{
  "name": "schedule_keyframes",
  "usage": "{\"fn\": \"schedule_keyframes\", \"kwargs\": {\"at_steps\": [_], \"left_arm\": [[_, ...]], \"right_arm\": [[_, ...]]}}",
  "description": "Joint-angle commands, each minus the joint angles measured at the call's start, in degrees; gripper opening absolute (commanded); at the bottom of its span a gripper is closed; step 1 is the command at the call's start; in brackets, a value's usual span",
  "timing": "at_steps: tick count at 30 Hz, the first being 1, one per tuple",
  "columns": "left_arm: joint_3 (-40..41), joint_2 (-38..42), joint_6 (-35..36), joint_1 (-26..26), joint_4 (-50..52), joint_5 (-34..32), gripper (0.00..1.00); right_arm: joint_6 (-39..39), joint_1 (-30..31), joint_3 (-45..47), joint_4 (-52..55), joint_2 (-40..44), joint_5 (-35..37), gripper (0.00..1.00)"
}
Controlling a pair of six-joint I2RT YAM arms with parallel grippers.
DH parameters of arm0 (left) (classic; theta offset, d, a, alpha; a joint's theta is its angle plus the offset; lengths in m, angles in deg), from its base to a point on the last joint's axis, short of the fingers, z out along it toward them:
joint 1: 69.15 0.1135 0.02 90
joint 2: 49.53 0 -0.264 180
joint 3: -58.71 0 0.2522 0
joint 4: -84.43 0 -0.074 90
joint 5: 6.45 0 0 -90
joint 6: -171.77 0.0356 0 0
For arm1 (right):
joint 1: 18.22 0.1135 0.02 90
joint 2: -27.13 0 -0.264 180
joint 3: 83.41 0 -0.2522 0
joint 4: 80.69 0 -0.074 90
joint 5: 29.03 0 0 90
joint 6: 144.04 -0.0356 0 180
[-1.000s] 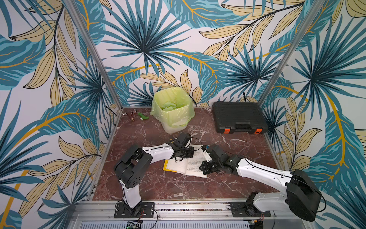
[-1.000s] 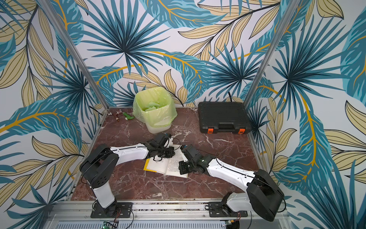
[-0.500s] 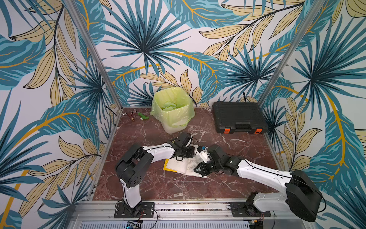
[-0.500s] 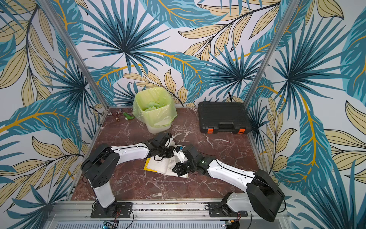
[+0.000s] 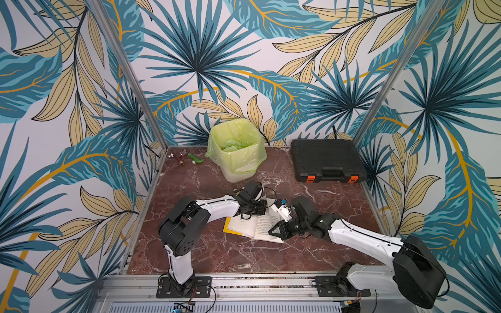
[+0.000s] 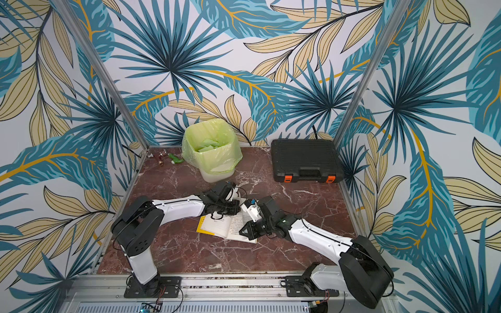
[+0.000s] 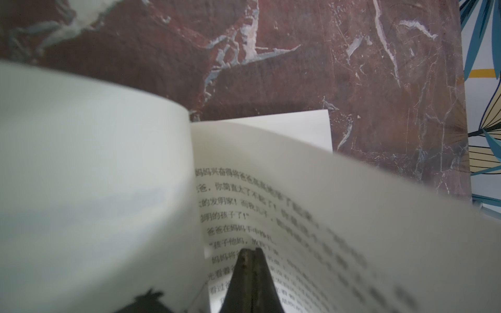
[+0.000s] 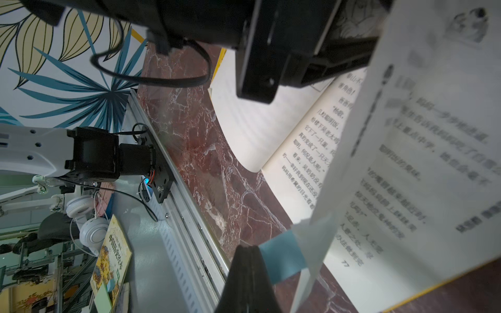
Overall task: Peel off the used sticky note
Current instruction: Tear off the note from the book.
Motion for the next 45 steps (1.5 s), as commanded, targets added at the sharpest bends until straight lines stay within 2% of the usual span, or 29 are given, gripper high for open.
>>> {"fn": "schedule_keyframes", "kwargs": {"at_steps": [1, 6, 14, 16, 19, 23, 31, 40, 45], "left_arm": [[-1.4, -2.1, 1.2, -0.1, 0.0, -0.6, 0.03], [-1.6, -2.2, 1.1, -0.1, 0.2, -0.7, 0.03], [-1.4, -2.3, 0.8, -0.2, -0.1, -0.9, 0.03], [-1.4, -2.3, 0.9, -0.2, 0.0, -1.0, 0.03], [-1.4, -2.2, 0.8, -0.2, -0.1, -1.1, 0.03], [-1.7, -2.5, 1.1, -0.3, -0.1, -0.7, 0.03], [-1.4, -2.4, 1.4, -0.3, -0.1, -0.9, 0.03], [-0.9, -2.2, 1.1, -0.2, -0.4, -1.0, 0.03], [-0.6, -2.1, 1.1, -0.3, -0.3, -1.2, 0.03]], "right_arm": [[-0.3, 0.3, 1.5, -2.4, -1.8, -6.3, 0.00], [0.7, 0.5, 1.9, -1.2, -3.1, -7.3, 0.00], [2.6, 0.5, 2.1, 1.9, -2.0, -3.8, 0.00], [2.7, 0.0, 1.8, 3.6, -1.2, -0.9, 0.00], [1.2, -2.1, 0.9, 8.0, 0.5, 7.6, 0.00], [-2.7, -6.0, -0.3, 8.2, 1.6, 13.6, 0.00], [-8.6, -9.7, -3.3, 5.1, -5.0, 13.7, 0.00], [-12.1, -11.7, -4.6, 3.4, -8.4, 19.7, 0.00], [-13.4, -12.8, -4.9, 3.8, -10.1, 20.9, 0.00]]}}
